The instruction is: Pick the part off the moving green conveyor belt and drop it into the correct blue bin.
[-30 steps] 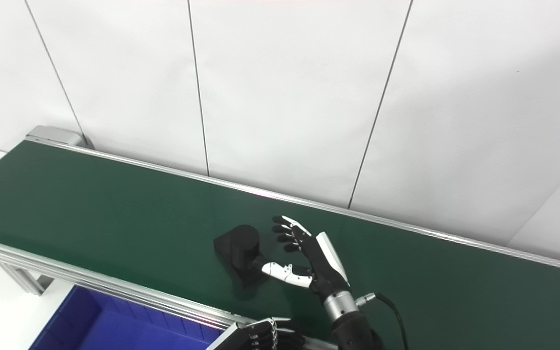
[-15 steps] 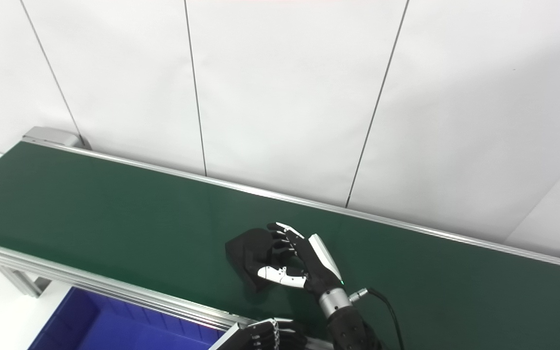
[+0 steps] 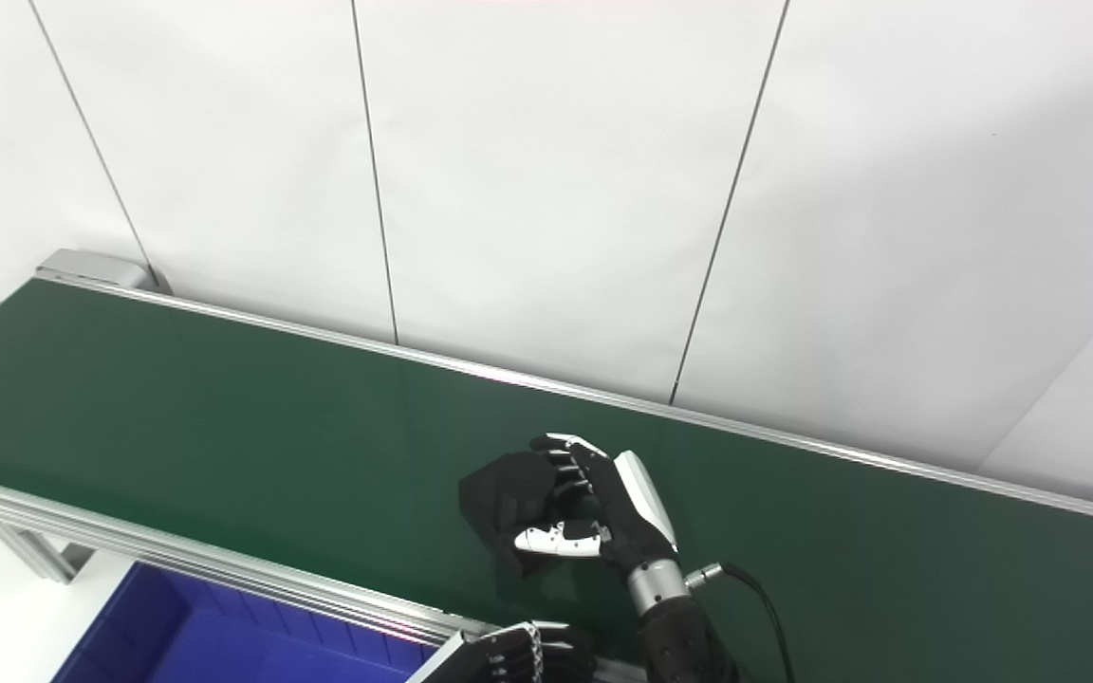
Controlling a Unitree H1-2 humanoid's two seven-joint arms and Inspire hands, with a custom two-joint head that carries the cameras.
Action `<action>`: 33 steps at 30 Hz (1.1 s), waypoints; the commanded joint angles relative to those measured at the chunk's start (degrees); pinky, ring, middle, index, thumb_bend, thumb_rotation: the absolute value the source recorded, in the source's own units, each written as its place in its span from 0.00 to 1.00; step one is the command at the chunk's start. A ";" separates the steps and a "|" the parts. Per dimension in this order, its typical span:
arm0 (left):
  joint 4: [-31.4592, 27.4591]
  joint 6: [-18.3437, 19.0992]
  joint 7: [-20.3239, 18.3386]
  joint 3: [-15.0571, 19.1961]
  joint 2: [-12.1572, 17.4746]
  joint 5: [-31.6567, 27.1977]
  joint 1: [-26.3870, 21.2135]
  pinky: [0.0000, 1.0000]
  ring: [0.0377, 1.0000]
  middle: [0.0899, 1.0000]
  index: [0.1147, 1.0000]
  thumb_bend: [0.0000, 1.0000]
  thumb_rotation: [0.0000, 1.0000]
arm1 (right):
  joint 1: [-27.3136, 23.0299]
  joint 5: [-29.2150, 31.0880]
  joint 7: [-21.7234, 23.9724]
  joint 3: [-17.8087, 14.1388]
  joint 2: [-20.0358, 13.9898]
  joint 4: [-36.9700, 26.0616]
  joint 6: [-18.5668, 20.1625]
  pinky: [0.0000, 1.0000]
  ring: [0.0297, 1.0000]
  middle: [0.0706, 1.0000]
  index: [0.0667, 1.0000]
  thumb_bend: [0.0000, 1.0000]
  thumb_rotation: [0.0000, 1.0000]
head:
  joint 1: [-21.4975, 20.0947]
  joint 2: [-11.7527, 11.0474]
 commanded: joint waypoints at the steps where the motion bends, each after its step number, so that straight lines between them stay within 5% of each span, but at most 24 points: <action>1: -1.74 -2.45 -0.61 -0.30 -0.44 -0.32 -0.13 0.73 0.73 0.71 0.73 0.98 0.53 | -1.20 -0.21 -2.14 -0.29 1.50 -1.37 -3.28 0.41 0.43 0.49 0.49 0.52 0.00 | 0.06 0.05; 24: -2.39 -2.35 -0.58 -0.02 0.00 -0.54 -0.16 0.71 0.72 0.70 0.74 0.96 0.54 | -0.86 1.79 -1.79 -1.24 1.53 -3.58 -3.64 0.41 0.42 0.47 0.47 0.52 0.00 | -0.83 0.30; 33: -1.72 -2.41 -1.32 0.46 0.06 -1.25 -0.41 0.71 0.72 0.70 0.74 0.97 0.53 | 1.36 3.66 -2.62 -4.29 0.20 -12.79 -5.11 0.39 0.42 0.47 0.46 0.52 0.00 | -2.75 0.16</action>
